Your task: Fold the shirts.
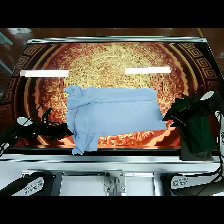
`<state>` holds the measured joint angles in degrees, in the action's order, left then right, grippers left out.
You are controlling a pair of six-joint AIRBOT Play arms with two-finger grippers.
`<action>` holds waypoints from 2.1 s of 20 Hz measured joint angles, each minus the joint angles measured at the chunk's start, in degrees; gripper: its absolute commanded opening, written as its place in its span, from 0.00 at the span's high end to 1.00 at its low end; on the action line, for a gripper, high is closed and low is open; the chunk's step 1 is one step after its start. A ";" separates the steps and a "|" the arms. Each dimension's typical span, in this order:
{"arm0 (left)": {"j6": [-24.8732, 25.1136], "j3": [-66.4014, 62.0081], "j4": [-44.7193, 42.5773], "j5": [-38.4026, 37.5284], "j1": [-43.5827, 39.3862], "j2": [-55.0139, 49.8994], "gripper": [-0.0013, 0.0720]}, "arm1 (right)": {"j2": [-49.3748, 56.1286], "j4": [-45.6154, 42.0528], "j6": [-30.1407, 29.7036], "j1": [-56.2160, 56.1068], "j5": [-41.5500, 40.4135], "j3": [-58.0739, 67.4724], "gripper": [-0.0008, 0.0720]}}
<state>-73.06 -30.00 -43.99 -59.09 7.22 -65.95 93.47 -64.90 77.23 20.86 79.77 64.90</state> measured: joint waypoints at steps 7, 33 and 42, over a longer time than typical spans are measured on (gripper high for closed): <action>-0.70 -4.90 0.35 -0.50 0.00 1.29 0.93 | 3.87 2.58 1.44 -0.15 -1.22 -0.22 0.12; -3.37 -69.99 -8.98 -4.04 12.96 29.88 0.93 | -48.30 5.49 -2.01 -7.41 -16.26 33.59 0.89; -9.29 -74.58 -22.58 -14.80 13.66 40.11 0.93 | -62.36 -9.27 4.24 -7.50 -5.75 35.17 0.89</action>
<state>-82.35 -104.57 -66.57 -73.89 20.88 -25.85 31.11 -74.17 81.47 13.37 74.02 100.07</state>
